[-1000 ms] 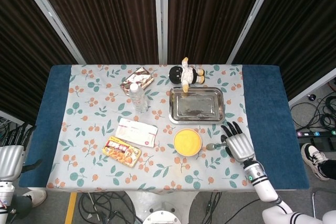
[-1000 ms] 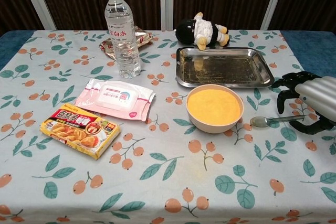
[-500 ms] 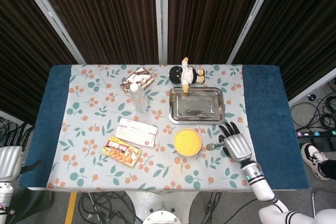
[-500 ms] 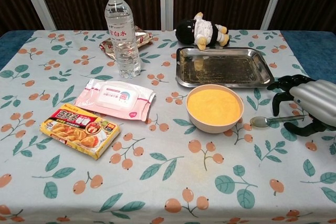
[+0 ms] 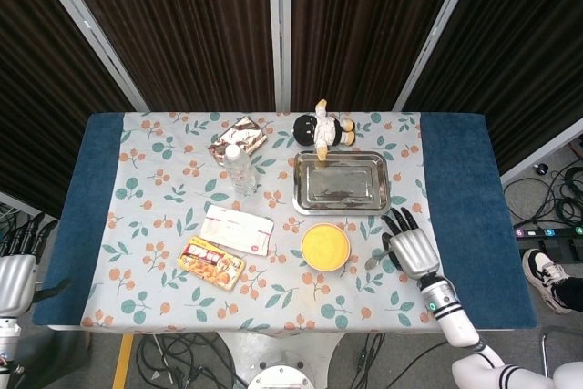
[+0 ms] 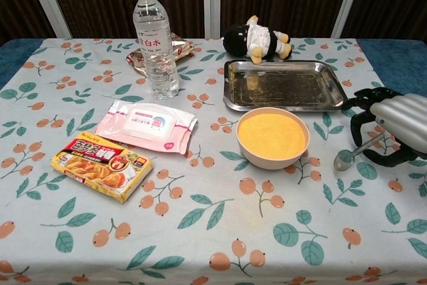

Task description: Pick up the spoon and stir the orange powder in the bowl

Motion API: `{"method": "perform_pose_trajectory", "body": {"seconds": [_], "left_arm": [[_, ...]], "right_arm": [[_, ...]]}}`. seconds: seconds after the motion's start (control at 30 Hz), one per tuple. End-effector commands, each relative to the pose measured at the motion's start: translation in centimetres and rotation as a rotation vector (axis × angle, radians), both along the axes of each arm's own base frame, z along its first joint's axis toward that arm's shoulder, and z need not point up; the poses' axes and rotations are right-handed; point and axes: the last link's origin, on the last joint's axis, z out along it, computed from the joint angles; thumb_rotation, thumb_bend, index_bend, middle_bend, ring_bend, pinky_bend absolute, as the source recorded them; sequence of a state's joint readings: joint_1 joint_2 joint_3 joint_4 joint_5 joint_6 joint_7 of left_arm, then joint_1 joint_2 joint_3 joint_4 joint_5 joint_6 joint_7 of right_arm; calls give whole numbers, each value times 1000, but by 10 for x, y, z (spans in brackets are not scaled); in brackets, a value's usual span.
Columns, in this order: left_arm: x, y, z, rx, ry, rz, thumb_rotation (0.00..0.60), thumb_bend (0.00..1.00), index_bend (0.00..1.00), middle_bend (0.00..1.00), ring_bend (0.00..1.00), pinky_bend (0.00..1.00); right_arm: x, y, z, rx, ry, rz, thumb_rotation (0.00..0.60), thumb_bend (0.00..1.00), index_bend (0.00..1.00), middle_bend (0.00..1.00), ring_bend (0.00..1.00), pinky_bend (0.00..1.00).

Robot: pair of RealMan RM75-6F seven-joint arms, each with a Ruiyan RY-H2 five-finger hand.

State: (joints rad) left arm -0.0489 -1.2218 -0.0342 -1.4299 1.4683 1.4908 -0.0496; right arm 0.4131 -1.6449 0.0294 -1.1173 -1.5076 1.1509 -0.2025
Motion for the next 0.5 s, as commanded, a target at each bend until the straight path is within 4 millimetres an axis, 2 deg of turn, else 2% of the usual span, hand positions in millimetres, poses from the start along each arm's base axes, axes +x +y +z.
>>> {"method": "perform_pose_trajectory", "body": {"seconds": [0.03, 0.17, 0.23, 0.4, 0.5], "left_arm": [[0, -1, 0, 4, -1, 0, 600, 91, 162, 76, 92, 120], [0, -3, -2, 6, -7, -1, 600, 91, 162, 76, 92, 120], [0, -4, -2, 3, -5, -2, 600, 90, 162, 76, 92, 119], [1, -7, 2, 10, -2, -6, 600, 90, 162, 76, 92, 119], [2, -7, 3, 11, -5, -7, 600, 91, 161, 76, 92, 120]], "right_arm": [[12, -8, 23, -6, -5, 57, 600, 327, 585, 151, 0, 0], [43, -22, 40, 32, -82, 83, 600, 327, 585, 151, 0, 0], [59, -29, 43, 46, -95, 104, 600, 327, 585, 151, 0, 0], [96, -45, 27, 105, -64, 144, 600, 327, 585, 142, 0, 0], [108, -51, 11, 129, -19, 159, 600, 327, 584, 137, 0, 0]]}}
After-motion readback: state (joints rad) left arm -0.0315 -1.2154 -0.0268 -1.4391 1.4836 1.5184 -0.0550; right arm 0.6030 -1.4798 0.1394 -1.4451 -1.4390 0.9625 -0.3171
